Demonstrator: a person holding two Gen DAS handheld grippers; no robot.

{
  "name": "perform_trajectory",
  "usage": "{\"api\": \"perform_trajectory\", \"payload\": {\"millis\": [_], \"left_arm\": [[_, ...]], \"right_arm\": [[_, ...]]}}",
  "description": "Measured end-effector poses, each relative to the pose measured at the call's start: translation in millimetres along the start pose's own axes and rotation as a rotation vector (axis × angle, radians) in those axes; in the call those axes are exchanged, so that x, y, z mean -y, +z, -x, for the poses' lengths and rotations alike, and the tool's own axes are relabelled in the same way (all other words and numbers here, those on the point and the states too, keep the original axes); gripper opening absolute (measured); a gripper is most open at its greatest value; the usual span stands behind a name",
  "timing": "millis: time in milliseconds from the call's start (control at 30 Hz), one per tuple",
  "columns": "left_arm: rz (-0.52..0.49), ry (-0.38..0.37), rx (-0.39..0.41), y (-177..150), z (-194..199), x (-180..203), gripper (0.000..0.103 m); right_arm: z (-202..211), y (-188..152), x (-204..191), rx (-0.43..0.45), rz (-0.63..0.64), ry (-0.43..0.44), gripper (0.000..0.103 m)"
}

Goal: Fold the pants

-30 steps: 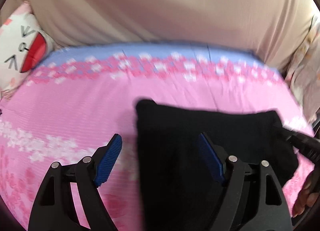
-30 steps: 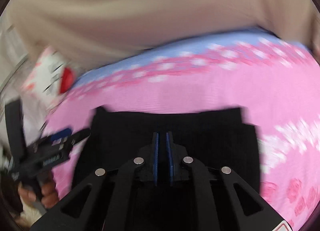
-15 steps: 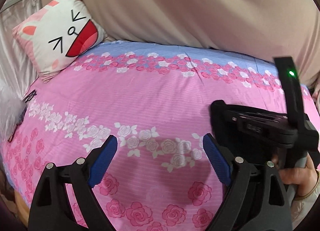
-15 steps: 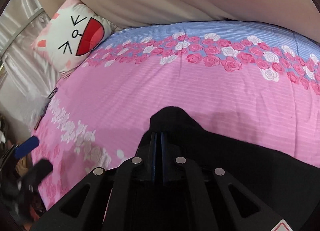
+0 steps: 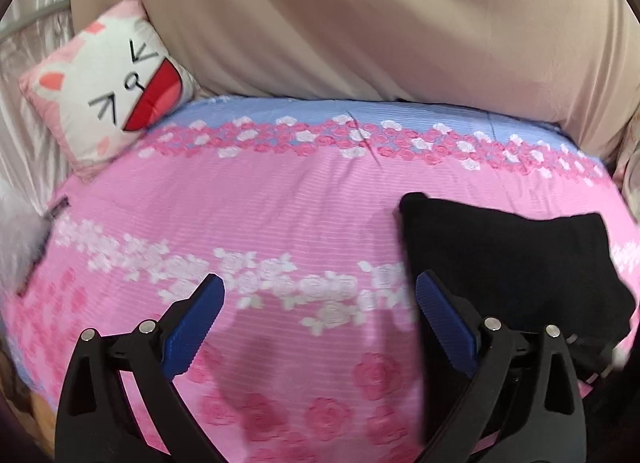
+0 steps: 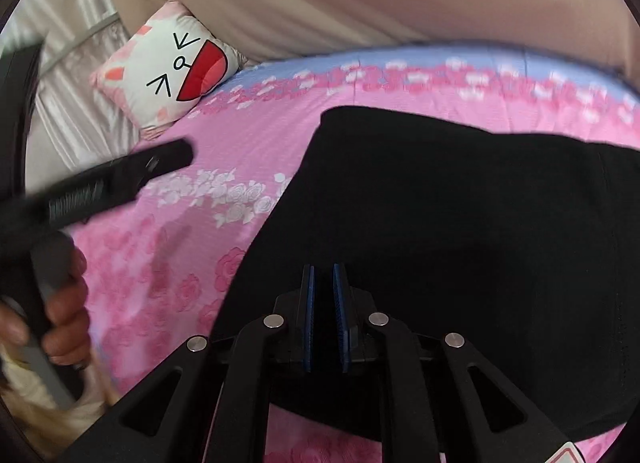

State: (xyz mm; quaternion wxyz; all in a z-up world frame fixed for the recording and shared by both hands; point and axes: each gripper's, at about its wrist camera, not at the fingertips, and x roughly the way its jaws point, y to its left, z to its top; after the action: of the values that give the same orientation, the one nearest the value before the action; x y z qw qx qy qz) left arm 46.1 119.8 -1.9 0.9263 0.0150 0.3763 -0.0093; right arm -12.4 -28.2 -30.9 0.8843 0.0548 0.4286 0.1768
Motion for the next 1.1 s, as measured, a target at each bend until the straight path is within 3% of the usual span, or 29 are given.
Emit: {"api": "perform_trajectory", "payload": {"millis": [133,233,300,367,400,500,567,667,733,833,867,933,967,1033,1067,1100], "left_arm": [[0.012,-0.050,0.009,9,8,15,0.095],[-0.036,-0.018,0.033,8,21,24,0.095],[-0.057,-0.035,0.026,1,25,29,0.095],[-0.078,-0.055,-0.004,-7,21,39,0.095],[-0.086,-0.070,-0.017,-11,18,45,0.095],[-0.136,-0.138,-0.059,-20,8,76,0.095],[-0.188,-0.187,-0.075,-26,6,102,0.095],[-0.259,-0.208,-0.081,-33,5,135,0.095],[-0.286,-0.211,-0.085,-36,5,148,0.095],[-0.294,-0.183,-0.092,-41,5,153,0.095],[-0.291,-0.171,-0.096,-42,3,152,0.095],[-0.276,-0.148,-0.114,-44,0,146,0.095],[-0.268,-0.136,-0.122,-45,-2,143,0.095],[-0.255,-0.117,-0.128,-45,-4,138,0.095],[-0.250,-0.114,-0.129,-45,-5,136,0.095],[-0.246,-0.113,-0.129,-44,-6,136,0.095]], "right_arm": [[-11,11,-5,-0.013,0.018,0.055,0.013],[43,5,28,0.066,-0.078,0.109,0.012],[83,-2,59,0.126,-0.128,0.037,0.015],[132,-20,104,0.189,-0.210,-0.123,0.025],[150,-31,126,0.189,-0.260,-0.181,0.035],[182,-67,170,0.169,-0.380,-0.258,0.037],[190,-86,187,0.151,-0.458,-0.236,0.037],[191,-86,196,0.182,-0.509,-0.126,0.038],[179,-70,200,0.188,-0.483,-0.084,0.065],[147,-50,200,0.134,-0.422,-0.122,0.068],[137,-46,197,0.120,-0.406,-0.138,0.067],[129,-43,188,0.116,-0.352,-0.175,0.046],[134,-43,184,0.124,-0.334,-0.172,0.041],[150,-45,180,0.151,-0.322,-0.151,0.017],[159,-46,181,0.166,-0.337,-0.097,0.015],[160,-46,183,0.175,-0.352,-0.094,0.020]]}}
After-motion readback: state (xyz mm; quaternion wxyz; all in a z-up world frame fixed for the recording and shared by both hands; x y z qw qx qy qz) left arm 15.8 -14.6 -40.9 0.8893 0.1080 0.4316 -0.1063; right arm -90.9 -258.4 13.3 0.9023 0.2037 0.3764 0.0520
